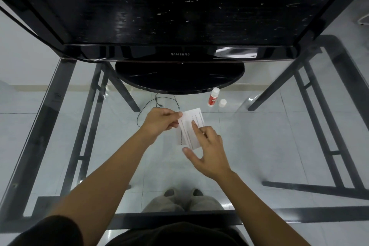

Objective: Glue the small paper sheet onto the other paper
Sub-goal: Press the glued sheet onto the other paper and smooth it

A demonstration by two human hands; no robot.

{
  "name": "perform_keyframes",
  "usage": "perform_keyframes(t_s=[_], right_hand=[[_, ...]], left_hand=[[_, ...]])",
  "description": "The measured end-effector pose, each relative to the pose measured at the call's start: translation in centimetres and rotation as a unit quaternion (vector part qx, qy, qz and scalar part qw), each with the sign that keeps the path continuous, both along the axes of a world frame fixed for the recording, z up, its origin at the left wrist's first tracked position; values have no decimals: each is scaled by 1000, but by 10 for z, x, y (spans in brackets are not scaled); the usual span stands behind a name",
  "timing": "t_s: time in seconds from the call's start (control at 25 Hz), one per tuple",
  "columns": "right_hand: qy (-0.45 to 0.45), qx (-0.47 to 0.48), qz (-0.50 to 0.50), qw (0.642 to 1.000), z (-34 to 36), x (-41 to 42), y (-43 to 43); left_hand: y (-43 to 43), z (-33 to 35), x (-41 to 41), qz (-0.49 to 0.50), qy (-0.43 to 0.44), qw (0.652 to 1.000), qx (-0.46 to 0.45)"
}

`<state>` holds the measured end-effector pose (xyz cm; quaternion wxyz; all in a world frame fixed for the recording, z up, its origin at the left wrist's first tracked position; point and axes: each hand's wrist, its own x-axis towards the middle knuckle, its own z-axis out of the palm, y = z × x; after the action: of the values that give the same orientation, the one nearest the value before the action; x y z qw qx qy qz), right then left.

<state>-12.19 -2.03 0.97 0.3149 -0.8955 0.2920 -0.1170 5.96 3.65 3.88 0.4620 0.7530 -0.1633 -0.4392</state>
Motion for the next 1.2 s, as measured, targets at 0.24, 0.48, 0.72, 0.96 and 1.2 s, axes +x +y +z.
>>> perform_keyframes(t_s=[0.24, 0.48, 0.72, 0.96, 1.2], right_hand=[[-100, 287, -162, 939, 6, 15, -37], [-101, 322, -187, 922, -5, 18, -34], [-55, 307, -182, 933, -19, 18, -26], [-54, 289, -200, 935, -25, 34, -38], [-19, 283, -200, 938, -36, 39, -44]], left_hand=[[-7, 10, 24, -122, -50, 991, 28], [0, -6, 14, -61, -4, 998, 8], [24, -33, -22, 15, -43, 999, 10], [11, -40, -13, 19, -147, 989, -1], [5, -54, -11, -3, -198, 980, 37]])
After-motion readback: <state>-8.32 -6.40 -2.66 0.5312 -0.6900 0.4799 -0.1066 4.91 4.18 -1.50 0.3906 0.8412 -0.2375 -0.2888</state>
